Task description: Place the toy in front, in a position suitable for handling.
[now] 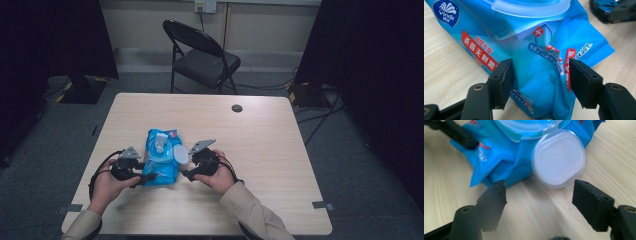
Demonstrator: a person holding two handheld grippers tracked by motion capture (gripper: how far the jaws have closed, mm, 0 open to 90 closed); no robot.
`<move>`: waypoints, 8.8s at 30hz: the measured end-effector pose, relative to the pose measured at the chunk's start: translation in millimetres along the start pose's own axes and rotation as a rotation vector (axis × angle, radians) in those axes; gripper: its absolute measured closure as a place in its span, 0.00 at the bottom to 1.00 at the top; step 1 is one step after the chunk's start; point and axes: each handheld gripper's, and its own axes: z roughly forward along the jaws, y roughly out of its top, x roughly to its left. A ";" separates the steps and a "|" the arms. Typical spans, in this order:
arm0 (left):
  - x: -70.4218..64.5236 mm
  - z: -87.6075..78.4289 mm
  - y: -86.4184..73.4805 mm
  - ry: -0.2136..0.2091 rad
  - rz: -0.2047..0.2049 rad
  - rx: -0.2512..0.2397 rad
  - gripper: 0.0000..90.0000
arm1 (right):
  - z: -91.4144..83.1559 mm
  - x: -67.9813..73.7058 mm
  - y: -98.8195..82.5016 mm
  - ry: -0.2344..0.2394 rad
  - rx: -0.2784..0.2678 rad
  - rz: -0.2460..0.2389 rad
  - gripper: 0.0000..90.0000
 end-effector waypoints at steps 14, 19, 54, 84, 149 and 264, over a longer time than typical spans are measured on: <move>24.3 17.1 22.2 0.010 -0.024 0.004 0.42 | -45.9 -10.5 -34.9 -0.019 0.011 0.016 0.27; 32.0 22.8 30.3 0.020 -0.032 0.008 0.42 | -54.3 -18.1 -50.9 -0.032 0.032 0.062 0.26; 39.2 21.2 45.4 0.050 -0.068 -0.040 0.29 | -78.6 -14.5 -113.3 -0.047 0.067 0.103 0.19; 26.6 0.4 74.6 0.025 -0.030 -0.080 0.28 | -79.8 -5.7 -137.5 -0.112 -0.036 0.074 0.25; 45.4 -8.5 159.0 0.112 -0.123 -0.067 1.00 | -80.2 -5.6 -137.9 -0.112 -0.036 0.076 0.24; -61.4 68.1 41.4 -0.078 0.130 -0.009 0.42 | -80.2 -6.0 -137.8 -0.110 -0.035 0.074 0.24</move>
